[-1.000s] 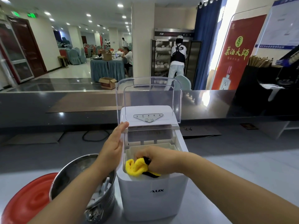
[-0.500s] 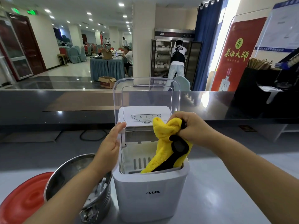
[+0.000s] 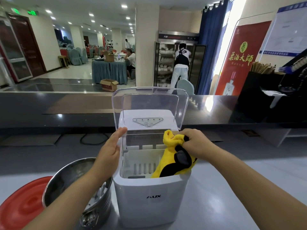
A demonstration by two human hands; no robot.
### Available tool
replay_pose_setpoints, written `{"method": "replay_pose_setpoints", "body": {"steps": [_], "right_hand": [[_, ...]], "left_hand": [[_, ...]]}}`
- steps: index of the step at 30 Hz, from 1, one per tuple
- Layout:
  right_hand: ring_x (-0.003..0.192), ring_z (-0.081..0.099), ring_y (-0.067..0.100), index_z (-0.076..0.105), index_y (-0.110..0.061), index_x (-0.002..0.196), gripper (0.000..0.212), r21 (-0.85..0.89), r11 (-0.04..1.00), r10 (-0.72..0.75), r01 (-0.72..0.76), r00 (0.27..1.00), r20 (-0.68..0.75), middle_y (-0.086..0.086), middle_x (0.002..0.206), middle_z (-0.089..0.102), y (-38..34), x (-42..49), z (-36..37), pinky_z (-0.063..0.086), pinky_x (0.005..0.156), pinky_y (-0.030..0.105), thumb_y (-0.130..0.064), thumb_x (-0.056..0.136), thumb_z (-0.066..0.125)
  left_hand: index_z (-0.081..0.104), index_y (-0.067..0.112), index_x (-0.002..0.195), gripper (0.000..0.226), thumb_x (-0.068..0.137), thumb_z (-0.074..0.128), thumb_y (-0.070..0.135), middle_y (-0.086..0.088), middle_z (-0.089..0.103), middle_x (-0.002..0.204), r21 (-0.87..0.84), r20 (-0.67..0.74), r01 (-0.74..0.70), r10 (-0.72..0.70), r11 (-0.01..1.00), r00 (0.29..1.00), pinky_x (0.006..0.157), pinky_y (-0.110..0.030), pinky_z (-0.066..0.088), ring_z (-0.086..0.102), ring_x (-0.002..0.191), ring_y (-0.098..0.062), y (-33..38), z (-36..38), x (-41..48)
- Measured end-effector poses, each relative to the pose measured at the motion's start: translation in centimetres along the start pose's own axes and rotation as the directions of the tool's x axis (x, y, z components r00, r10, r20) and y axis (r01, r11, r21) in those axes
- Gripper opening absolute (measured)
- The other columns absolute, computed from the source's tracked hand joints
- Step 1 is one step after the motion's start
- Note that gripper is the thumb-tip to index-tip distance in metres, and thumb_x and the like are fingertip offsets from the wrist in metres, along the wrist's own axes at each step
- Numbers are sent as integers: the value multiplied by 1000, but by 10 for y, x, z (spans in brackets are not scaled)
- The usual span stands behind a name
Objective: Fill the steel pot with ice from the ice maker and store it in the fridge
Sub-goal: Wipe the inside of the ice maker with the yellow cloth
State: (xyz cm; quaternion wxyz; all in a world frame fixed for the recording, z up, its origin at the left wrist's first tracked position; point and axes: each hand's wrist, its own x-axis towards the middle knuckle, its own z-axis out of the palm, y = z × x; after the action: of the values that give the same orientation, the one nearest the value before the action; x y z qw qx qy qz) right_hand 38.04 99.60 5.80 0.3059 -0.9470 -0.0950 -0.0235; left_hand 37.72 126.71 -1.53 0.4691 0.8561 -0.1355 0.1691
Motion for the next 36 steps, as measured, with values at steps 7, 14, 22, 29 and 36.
{"method": "replay_pose_setpoints", "body": {"steps": [7,14,22,29,36], "right_hand": [[81,58,26,68,-2,84,15,37,999,-12,14,999,-51,9,86,62,3,-31,4,49,71,33,2,81,54],[72,51,21,61,-11,74,9,-167,985,-62,52,997,-55,4,78,53,-3,-53,11,41,61,32,-12,80,55],[74,46,20,56,-11,76,4,-180,971,-164,157,986,-23,-4,77,44,-41,-66,41,38,61,28,-12,78,53],[77,47,16,64,-17,92,28,-159,937,-332,310,934,-133,-4,87,50,-84,-63,94,40,66,26,-26,74,45],[64,49,19,54,-17,70,11,151,937,-261,316,917,-300,-2,69,54,-108,-48,101,45,59,38,-16,80,59]], "left_hand": [[32,28,144,54,98,31,-2,18,31,143,23,12,-2,2,1000,1000,102,-4,15,24,133,5,4,-1,0],[35,21,144,52,97,33,-2,5,38,147,77,31,-3,0,997,1000,108,-20,22,29,131,-1,16,-9,0],[42,17,139,53,94,33,-8,9,46,132,18,203,67,-70,998,977,98,-10,33,41,121,-5,21,-35,20],[49,13,131,51,91,34,-14,4,54,128,-131,292,122,-79,984,953,96,-7,34,47,121,-5,20,-52,30],[62,20,99,33,99,34,2,1,72,95,-389,227,242,-162,889,960,81,-27,49,68,91,-10,21,-65,32]]}}
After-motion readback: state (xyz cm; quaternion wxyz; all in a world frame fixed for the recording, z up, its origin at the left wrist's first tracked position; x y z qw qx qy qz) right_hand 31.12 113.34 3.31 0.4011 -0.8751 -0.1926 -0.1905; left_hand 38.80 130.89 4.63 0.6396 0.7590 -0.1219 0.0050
